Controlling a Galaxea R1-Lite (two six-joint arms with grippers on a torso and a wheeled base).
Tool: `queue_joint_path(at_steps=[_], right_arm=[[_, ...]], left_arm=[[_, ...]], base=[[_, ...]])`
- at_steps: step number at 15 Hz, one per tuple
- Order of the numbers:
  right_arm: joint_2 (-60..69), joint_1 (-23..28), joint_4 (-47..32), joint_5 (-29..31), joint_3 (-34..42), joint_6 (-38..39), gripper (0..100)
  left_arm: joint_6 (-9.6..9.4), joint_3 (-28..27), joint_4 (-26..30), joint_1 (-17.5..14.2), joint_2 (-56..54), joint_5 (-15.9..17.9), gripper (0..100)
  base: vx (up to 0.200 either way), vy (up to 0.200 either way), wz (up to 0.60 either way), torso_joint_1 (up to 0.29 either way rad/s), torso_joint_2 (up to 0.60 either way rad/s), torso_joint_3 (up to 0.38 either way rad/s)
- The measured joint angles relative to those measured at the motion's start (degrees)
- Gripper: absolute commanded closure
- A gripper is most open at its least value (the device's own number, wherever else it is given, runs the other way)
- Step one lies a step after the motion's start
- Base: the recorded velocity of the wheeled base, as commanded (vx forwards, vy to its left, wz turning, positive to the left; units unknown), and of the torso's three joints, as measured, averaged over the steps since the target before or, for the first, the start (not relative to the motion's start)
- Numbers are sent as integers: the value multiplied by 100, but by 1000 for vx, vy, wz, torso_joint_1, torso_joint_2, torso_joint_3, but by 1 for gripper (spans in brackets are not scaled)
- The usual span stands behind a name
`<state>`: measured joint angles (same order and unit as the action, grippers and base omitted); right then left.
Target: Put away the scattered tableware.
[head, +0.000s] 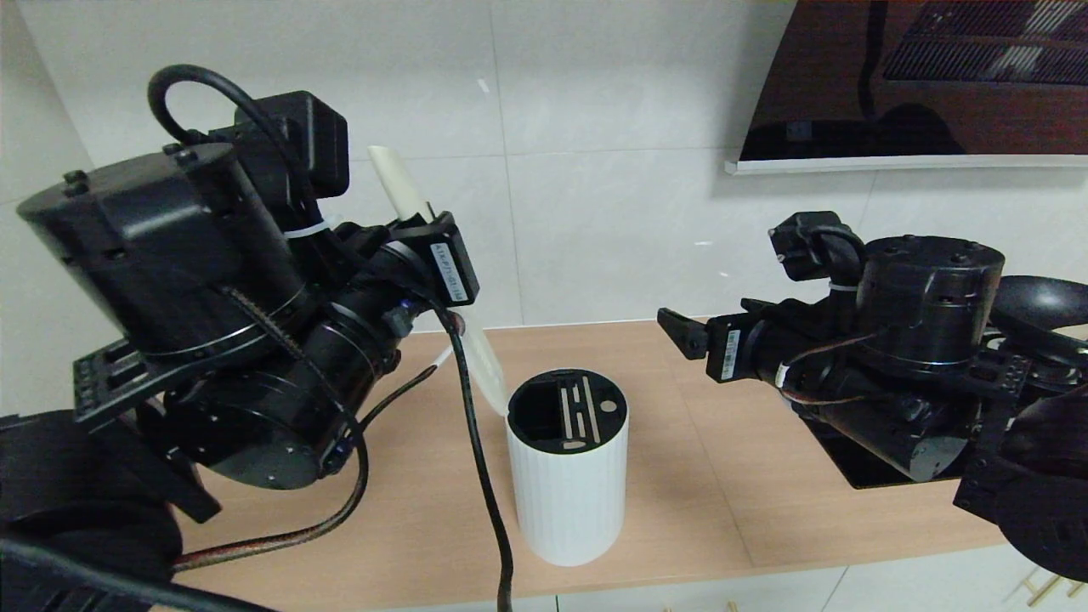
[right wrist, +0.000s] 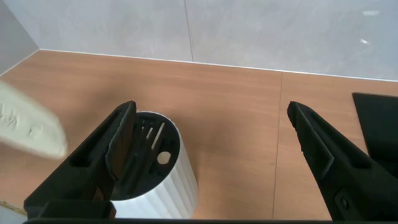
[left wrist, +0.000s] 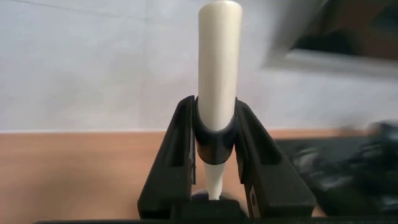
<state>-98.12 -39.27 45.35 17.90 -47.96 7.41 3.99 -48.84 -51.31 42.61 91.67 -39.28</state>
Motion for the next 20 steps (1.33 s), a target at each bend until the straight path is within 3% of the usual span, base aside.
queue_joint_path(at_steps=[3, 4, 9, 14, 20], right_arm=[[-6, 0, -2, 6, 15, -2, 0], [-6, 0, -2, 9, 22, -2, 0], [-13, 0, -2, 11, 24, -20, 0], [-15, 0, -2, 13, 33, -27, 0], [-15, 0, -2, 11, 72, -22, 0]], left_arm=[[-372, 11, -283, 251, 96, -257, 100], [-412, -26, -294, 271, 124, -388, 100], [-361, -130, -307, 455, 256, -473, 100], [-32, -341, -558, 524, 808, -544, 100], [-5, -397, -745, 518, 1224, -539, 100]], base=[[0, 0, 0, 0, 0, 0], [0, 0, 0, 0, 0, 0], [0, 0, 0, 0, 0, 0], [0, 0, 0, 0, 0, 0], [0, 0, 0, 0, 0, 0]])
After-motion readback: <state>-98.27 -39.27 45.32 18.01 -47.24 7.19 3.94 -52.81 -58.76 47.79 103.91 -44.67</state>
